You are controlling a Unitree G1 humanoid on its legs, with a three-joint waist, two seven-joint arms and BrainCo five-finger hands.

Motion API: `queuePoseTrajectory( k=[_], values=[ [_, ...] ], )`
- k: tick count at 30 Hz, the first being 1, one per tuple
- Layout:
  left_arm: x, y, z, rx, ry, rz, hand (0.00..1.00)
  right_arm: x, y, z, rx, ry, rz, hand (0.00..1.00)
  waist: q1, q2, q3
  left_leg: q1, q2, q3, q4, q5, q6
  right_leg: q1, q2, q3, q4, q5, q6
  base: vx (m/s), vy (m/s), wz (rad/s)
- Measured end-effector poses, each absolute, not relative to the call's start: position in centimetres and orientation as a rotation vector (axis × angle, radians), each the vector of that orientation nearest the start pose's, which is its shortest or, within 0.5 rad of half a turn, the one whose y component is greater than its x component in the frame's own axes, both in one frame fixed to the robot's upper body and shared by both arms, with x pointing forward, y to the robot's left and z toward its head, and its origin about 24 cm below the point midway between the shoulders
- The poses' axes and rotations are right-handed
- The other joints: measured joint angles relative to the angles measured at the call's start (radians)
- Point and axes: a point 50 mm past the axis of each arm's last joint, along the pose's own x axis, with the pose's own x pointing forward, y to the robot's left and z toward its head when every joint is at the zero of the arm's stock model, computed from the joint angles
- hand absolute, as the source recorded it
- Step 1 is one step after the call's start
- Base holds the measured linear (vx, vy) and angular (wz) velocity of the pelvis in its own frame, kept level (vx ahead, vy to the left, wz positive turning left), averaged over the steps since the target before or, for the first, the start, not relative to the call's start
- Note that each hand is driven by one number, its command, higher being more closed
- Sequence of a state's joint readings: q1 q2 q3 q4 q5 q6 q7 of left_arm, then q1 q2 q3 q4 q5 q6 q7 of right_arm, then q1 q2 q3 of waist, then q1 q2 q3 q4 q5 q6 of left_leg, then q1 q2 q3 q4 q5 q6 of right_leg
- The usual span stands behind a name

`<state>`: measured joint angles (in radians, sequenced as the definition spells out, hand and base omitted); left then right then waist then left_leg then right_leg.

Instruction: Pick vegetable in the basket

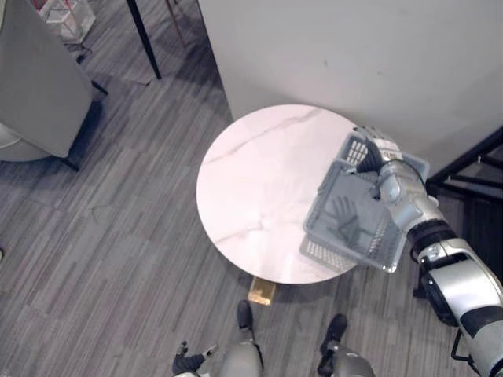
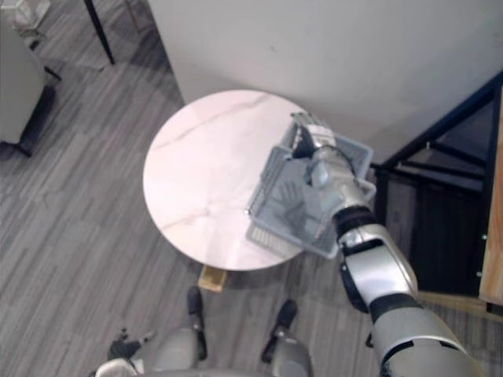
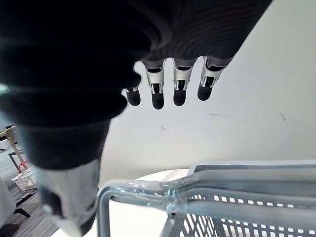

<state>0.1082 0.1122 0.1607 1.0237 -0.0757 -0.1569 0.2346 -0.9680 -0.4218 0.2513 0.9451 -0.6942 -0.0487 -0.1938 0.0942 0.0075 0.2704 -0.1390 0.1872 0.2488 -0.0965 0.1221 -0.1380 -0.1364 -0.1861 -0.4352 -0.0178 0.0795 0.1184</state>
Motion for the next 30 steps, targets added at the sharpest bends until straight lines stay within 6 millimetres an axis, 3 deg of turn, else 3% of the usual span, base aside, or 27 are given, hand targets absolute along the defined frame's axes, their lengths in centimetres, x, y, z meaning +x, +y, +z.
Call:
queuePoseTrajectory(
  k=[5,13,24,30],
  values=[
    [10.0,22.8,-14.8,0.056,0.937,0.503,0.0,40.8,-20.2,16.5,-1.206,-0.131,-0.168,0.0,-0.005,0.002,0.028,-0.012,-0.003,-0.018,-0.001,0.002,-0.001,-0.001,-0.003,-0.016,0.0,0.0,0.0,0.01,0.003,0.08],
    [10.1,22.7,-14.8,0.06,0.938,0.497,0.0,40.8,-20.2,16.5,-1.207,-0.129,-0.168,0.0,-0.01,0.004,0.029,-0.013,-0.011,-0.018,0.0,0.002,-0.001,-0.001,-0.011,-0.018,-0.001,0.003,0.004,0.01,0.002,0.01],
    [10.3,22.6,-14.7,0.062,0.929,0.492,0.0,40.7,-18.9,17.4,-1.239,-0.214,-0.132,0.0,-0.015,0.003,0.052,0.0,-0.011,0.013,0.0,0.001,-0.001,-0.014,-0.012,0.02,-0.003,0.015,0.006,0.01,0.001,-0.09],
    [10.3,22.5,-14.7,0.064,0.928,0.49,0.0,40.1,-18.4,16.9,-1.245,-0.248,-0.095,0.0,-0.03,-0.002,0.055,0.001,-0.012,0.017,0.0,0.001,0.0,-0.018,-0.012,0.031,-0.003,0.018,0.007,0.01,0.0,-0.03]
  ],
)
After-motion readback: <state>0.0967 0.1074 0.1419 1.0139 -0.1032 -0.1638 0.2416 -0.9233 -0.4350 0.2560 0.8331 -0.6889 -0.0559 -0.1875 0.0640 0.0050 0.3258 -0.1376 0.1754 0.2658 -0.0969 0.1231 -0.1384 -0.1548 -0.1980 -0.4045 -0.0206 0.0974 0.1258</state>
